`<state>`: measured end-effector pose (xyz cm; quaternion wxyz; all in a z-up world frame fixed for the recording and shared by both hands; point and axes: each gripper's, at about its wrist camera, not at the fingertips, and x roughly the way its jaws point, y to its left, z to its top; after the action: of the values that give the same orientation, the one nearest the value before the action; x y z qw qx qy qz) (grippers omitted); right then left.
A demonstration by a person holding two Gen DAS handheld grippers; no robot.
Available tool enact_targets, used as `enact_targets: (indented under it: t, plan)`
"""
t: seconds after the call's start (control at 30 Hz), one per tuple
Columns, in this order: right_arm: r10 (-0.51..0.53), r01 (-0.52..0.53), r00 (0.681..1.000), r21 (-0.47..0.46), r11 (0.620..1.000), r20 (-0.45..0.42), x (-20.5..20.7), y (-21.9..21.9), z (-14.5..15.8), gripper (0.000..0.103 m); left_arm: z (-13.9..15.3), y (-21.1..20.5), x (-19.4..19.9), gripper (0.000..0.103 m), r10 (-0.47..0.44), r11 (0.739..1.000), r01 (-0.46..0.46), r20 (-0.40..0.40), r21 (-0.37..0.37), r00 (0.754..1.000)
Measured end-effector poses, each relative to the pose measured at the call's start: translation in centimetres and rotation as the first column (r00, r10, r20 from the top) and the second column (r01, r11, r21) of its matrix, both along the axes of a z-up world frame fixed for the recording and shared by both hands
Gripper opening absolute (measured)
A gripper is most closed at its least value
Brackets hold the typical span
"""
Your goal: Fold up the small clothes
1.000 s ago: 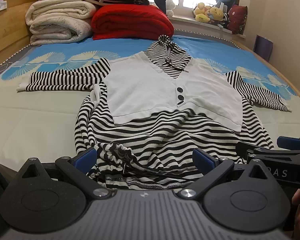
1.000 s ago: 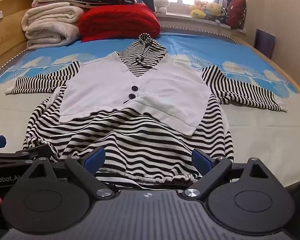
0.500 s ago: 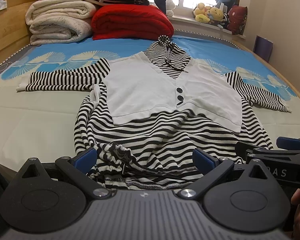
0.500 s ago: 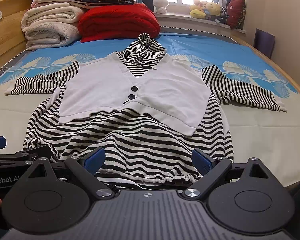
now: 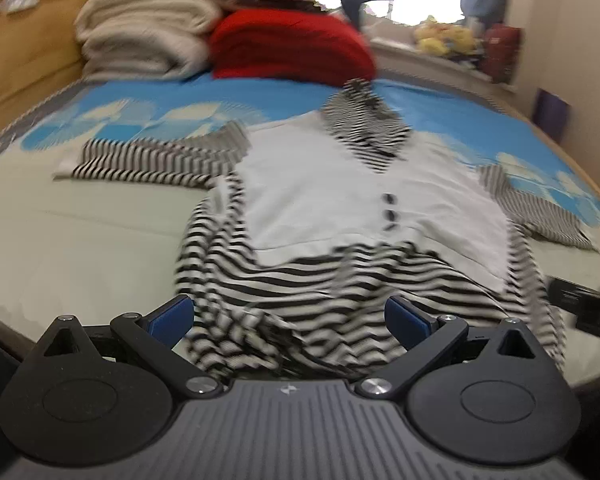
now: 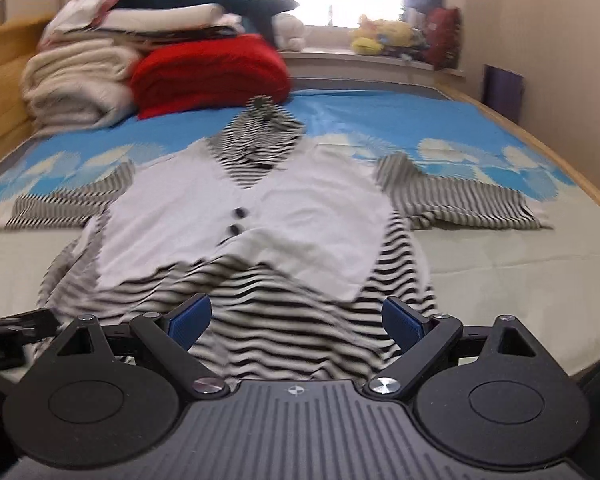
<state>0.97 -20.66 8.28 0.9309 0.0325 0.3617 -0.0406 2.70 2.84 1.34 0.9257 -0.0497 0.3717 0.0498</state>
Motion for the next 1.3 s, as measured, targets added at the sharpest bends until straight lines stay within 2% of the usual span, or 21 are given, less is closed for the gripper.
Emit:
enact_targets:
  t: [0.07,0.1,0.17,0.23,0.27,0.37,0.5,0.57,0.6,0.63,0.67,0.7,0.73,0.8,0.9,1.0,1.07,1.1,1.13,1.23,1.3]
  plan:
    - [-0.072,0.071,0.996,-0.009,0.997,-0.049,1.2,-1.7,-0.4,0.091,-0.3,1.4,2.2,0.102,0.043,0.999,-0.043,-0.039,0.006,0.998]
    - [-0.106,0.105,0.991,-0.019,0.994,-0.087,1.9,-2.5,-0.8,0.091,-0.1,2.0,2.8,0.102,0.058,0.997,-0.058,0.006,0.042,0.998]
    - [-0.168,0.16,0.975,-0.063,0.985,-0.145,2.9,-3.5,-1.7,0.09,-0.5,3.5,4.9,0.102,0.114,0.991,-0.114,-0.001,0.064,0.993]
    - [-0.22,0.209,0.963,-0.086,0.974,-0.157,3.4,-4.5,-2.5,0.09,-2.5,5.1,6.9,0.102,0.152,0.988,-0.155,-0.105,-0.021,0.983]
    - [-0.237,0.229,0.957,-0.068,0.971,-0.165,3.8,-5.0,-3.3,0.09,-3.7,5.6,7.8,0.102,0.165,0.984,-0.173,-0.152,-0.041,0.975]
    - [-0.27,0.271,0.939,-0.021,0.962,-0.211,5.1,-6.2,-6.1,0.089,-7.1,6.4,9.1,0.101,0.184,0.977,-0.207,-0.304,-0.043,0.935]
    - [-0.286,0.295,0.906,-0.019,0.955,-0.311,5.8,-6.8,-9.5,0.084,-9.5,7.4,9.1,0.094,0.201,0.968,-0.242,-0.375,-0.064,0.905]
    - [-0.291,0.301,0.892,-0.023,0.953,-0.346,5.8,-7.0,-10.5,0.076,-10.3,7.8,8.9,0.077,0.18,0.965,-0.241,-0.399,-0.107,0.899]
    - [-0.291,0.303,0.887,-0.023,0.953,-0.359,5.8,-7.0,-10.8,0.066,-10.3,7.8,8.7,0.075,0.174,0.966,-0.235,-0.403,-0.109,0.899]
    - [-0.29,0.305,0.884,-0.019,0.952,-0.368,5.7,-7.2,-10.9,0.051,-10.1,7.7,8.4,0.059,0.164,0.97,-0.219,-0.389,-0.102,0.907]
    - [-0.283,0.306,0.885,0.003,0.952,-0.371,5.6,-7.4,-11.0,0.046,-10.0,7.5,8.4,0.043,0.144,0.974,-0.198,-0.379,-0.107,0.914]
    - [-0.282,0.31,0.888,0.02,0.951,-0.364,5.5,-7.6,-10.9,0.036,-9.9,7.3,8.3,0.034,0.126,0.978,-0.179,-0.379,-0.107,0.917]
    - [-0.278,0.306,0.894,0.027,0.952,-0.351,5.5,-7.7,-10.6,0.02,-9.7,7.1,8.1,0.017,0.107,0.98,-0.163,-0.379,-0.117,0.919]
    - [-0.282,0.298,0.909,0.005,0.954,-0.308,5.2,-7.6,-9.8,0.016,-8.9,6.8,7.3,0.011,0.094,0.979,-0.153,-0.367,-0.135,0.926]
    - [-0.294,0.297,0.914,-0.035,0.954,-0.281,4.8,-8.0,-9.1,0.015,-7.5,6.5,5.9,0.011,0.083,0.98,-0.137,-0.33,-0.143,0.94]
    - [-0.28,0.287,0.897,-0.033,0.957,-0.343,5.0,-8.4,-9.9,0.017,-8.3,6.7,6.3,0.013,0.096,0.984,-0.145,-0.369,-0.108,0.924]
    - [-0.254,0.262,0.887,-0.035,0.965,-0.385,5.0,-7.9,-10.5,0.022,-8.5,7.2,6.4,0.033,0.141,0.979,-0.188,-0.394,-0.082,0.908]
    - [-0.267,0.27,0.891,-0.045,0.962,-0.368,4.8,-7.8,-10.0,0.028,-8.0,7.2,6.4,0.036,0.154,0.98,-0.191,-0.381,-0.06,0.911]
    - [-0.281,0.281,0.898,-0.05,0.958,-0.34,4.6,-7.6,-9.3,0.04,-7.1,6.9,6.3,0.036,0.159,0.983,-0.18,-0.349,-0.03,0.923]
    - [-0.292,0.284,0.925,-0.07,0.956,-0.244,4.2,-7.4,-7.8,0.059,-4.6,5.2,5.8,0.039,0.097,0.995,-0.094,-0.237,0.024,0.967]
    - [-0.272,0.255,0.913,-0.096,0.962,-0.305,4.7,-7.2,-8.7,0.062,-4.5,4.1,5.7,0.039,0.059,0.998,-0.054,-0.216,0.029,0.975]
